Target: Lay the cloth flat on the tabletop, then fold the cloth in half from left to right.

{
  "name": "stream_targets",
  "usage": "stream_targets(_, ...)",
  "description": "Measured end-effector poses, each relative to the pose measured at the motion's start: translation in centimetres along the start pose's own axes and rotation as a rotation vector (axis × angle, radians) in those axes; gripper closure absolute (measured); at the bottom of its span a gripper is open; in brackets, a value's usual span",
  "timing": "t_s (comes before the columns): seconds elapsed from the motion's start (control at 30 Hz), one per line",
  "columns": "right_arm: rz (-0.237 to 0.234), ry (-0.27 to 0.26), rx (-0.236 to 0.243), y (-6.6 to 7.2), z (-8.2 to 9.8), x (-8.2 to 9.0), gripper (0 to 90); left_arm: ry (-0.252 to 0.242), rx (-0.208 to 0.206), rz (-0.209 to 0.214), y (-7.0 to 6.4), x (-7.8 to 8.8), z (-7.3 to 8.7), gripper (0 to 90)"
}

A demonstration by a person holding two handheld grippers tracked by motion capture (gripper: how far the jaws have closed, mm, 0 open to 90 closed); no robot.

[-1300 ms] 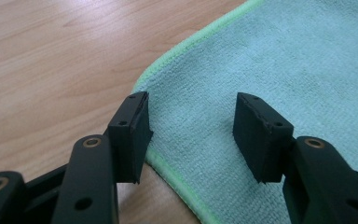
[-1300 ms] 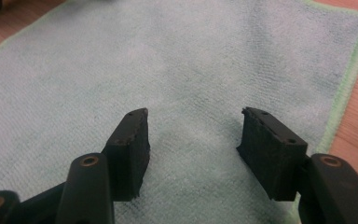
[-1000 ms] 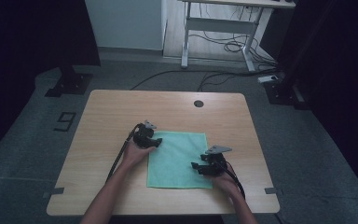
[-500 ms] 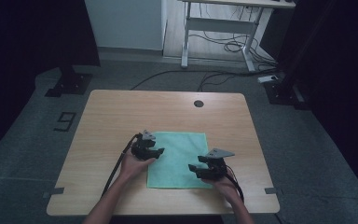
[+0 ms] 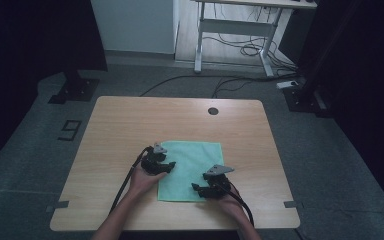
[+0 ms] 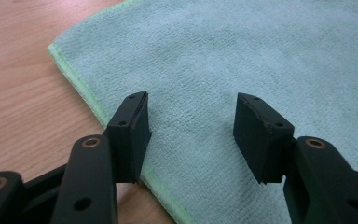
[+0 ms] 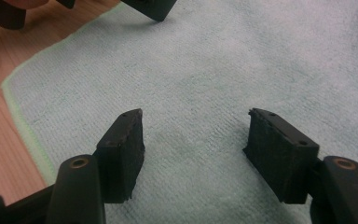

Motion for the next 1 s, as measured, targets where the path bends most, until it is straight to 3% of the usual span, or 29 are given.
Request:
stream_targets(0.33, 0.002, -0.009, 0.005, -0.2, -0.1, -0.3, 33.0, -0.019, 0.023, -0.013, 0.5, 0.4, 0.1, 44.5)
stream_targets(0.53, -0.036, -0.06, 0.005, 0.5, -0.9, 0.2, 32.9, -0.052, 0.022, -0.032, 1.1, 1.2, -0.7, 44.3)
stream_targets(0.83, -0.093, -0.1, 0.001, 2.1, -2.2, 0.3, 32.0, -0.072, 0.046, -0.053, 3.3, 1.7, -1.8, 40.1)
stream_targets(1.0, -0.121, -0.1, 0.011, 3.2, -2.9, -0.3, 32.0, -0.065, 0.046, -0.054, 5.0, 0.7, -2.7, 39.2)
Point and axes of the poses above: each handheld gripper's, and its own axes: x roughly backward along the jaws, z roughly out of its underside, y roughly to its left, the point moved 2 cm from there along -x, roughly forward along the jaws, and after that the axes turned 11 degrees about -y, right-handed, at the moved point
